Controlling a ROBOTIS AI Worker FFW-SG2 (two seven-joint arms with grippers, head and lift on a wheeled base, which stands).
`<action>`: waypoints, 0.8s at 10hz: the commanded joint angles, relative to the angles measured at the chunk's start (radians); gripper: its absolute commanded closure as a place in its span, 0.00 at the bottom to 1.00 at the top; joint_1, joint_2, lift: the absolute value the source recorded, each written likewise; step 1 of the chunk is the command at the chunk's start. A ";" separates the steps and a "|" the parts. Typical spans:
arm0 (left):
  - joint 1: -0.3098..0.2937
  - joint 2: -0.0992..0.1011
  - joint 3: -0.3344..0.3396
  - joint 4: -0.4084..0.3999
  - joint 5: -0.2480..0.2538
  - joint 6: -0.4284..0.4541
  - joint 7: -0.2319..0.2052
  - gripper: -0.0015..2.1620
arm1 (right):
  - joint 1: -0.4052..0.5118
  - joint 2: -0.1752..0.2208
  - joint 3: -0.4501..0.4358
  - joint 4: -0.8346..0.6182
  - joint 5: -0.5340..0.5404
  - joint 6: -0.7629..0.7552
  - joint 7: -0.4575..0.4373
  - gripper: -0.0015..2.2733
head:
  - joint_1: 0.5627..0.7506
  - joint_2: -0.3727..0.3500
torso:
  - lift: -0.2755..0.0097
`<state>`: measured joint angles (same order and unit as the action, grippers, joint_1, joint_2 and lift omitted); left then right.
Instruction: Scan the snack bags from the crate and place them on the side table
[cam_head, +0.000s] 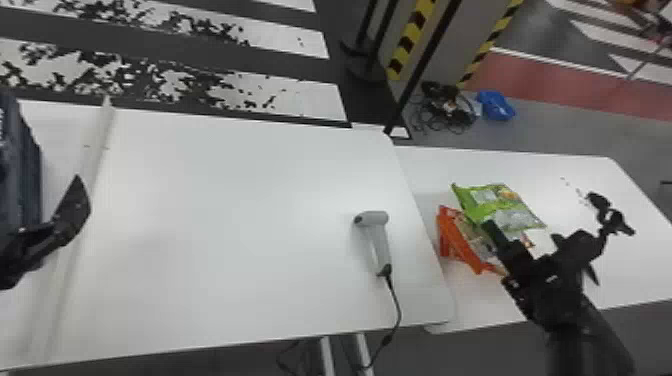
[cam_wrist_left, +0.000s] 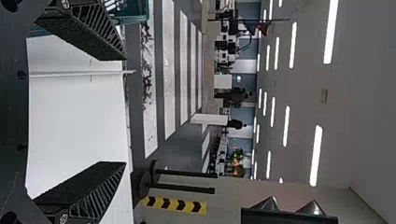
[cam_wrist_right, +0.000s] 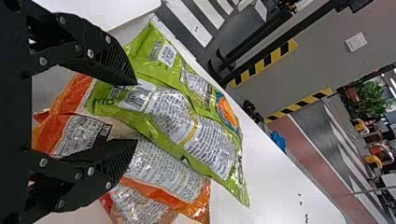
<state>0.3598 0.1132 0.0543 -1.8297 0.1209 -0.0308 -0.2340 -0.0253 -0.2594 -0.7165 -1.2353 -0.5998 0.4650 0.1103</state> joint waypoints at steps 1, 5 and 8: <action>0.007 -0.004 -0.002 -0.013 -0.006 -0.022 0.008 0.03 | 0.068 0.020 0.009 -0.110 -0.005 -0.009 0.002 0.03 | 0.70 0.03 | 0.79; 0.034 -0.007 -0.021 -0.063 -0.012 -0.025 0.031 0.03 | 0.257 0.120 0.117 -0.504 0.009 -0.061 0.002 0.03 | 0.70 0.03 | 0.79; 0.054 -0.006 -0.048 -0.074 -0.017 -0.025 0.084 0.03 | 0.389 0.177 0.328 -0.717 0.130 -0.214 -0.001 0.03 | 0.70 0.07 | 0.79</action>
<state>0.4117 0.1072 0.0119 -1.9034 0.1038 -0.0558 -0.1477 0.3433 -0.0890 -0.4306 -1.9233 -0.4975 0.2827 0.1079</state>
